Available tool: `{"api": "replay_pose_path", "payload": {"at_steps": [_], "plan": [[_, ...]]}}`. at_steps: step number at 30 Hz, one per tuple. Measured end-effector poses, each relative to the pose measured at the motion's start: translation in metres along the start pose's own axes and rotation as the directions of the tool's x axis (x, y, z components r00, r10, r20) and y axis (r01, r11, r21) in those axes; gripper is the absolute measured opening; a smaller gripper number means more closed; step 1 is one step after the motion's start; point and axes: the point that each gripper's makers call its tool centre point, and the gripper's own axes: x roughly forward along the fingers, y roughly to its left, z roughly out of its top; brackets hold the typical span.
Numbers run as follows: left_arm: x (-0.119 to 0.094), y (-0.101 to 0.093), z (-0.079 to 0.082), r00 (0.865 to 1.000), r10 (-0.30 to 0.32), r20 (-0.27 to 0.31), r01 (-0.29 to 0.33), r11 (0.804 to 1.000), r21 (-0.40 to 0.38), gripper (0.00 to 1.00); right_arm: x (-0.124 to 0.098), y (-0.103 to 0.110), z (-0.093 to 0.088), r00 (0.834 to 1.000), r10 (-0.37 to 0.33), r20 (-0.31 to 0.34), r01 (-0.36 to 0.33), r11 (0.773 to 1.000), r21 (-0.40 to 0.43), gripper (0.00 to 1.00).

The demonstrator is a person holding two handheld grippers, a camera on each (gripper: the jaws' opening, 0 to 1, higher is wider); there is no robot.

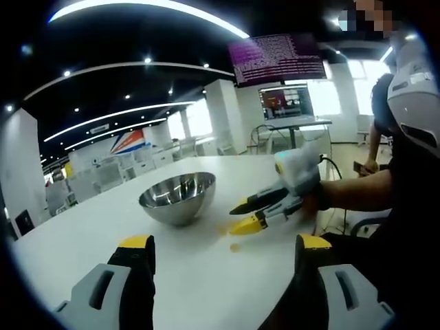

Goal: Pick up the QQ candy scattered on the table and place it into the stainless steel bowl on the table

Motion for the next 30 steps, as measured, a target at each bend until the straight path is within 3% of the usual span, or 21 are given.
{"api": "replay_pose_path", "payload": {"at_steps": [18,30], "plan": [[-0.0011,0.0007,-0.0001,1.0,0.001,0.004,-0.001,1.0,-0.009,0.84,0.0036,0.0025,-0.0001,1.0,0.001,-0.005,-0.001,1.0,-0.003,0.35],[0.0006,0.0005,-0.0005,1.0,0.003,0.002,-0.003,1.0,-0.005,0.84,0.0094,0.0056,-0.0033,1.0,0.012,-0.022,-0.013,0.999,-0.05,0.27]]}}
